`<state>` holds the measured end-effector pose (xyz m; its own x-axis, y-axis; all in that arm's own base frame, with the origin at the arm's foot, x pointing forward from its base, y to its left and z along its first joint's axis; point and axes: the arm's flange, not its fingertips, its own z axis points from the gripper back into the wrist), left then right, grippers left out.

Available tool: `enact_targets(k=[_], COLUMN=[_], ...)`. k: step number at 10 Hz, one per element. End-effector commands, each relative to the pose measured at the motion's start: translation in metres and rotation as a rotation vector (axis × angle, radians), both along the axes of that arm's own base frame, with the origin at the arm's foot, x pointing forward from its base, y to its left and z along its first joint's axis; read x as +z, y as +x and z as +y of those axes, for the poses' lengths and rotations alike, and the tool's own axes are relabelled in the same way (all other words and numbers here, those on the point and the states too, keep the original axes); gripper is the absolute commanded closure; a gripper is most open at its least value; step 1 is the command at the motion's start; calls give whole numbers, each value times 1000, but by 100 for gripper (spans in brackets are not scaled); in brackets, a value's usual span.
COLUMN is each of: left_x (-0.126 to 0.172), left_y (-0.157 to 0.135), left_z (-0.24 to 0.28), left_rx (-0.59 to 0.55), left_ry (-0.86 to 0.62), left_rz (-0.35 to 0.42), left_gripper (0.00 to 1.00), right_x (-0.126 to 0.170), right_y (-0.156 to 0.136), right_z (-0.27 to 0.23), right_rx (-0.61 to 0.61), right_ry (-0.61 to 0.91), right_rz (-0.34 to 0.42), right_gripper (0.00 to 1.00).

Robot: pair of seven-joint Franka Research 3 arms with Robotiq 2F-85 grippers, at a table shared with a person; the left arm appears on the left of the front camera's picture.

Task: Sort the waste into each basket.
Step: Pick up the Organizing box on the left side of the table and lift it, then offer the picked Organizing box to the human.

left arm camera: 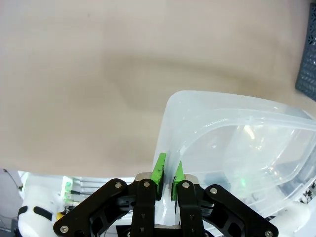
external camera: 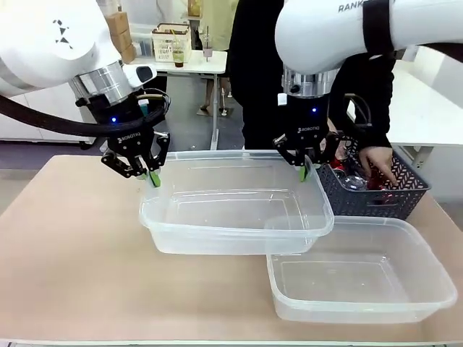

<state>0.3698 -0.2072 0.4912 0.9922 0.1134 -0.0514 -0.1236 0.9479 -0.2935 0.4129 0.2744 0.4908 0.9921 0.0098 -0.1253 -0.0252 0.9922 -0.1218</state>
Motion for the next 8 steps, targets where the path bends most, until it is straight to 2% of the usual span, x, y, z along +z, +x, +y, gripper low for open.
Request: enact_targets(k=[1, 8], left_x=[11, 11], left_y=[-2, -2], left_z=[1, 1], left_rx=[25, 25], left_ry=[-42, -42], left_rz=[-5, -5], left_gripper=[93, 93], right_x=[-1, -1], right_y=[-1, -1], right_z=[-2, -2], right_rx=[7, 7], right_ry=[-22, -22], right_rz=[4, 4], right_gripper=[94, 94])
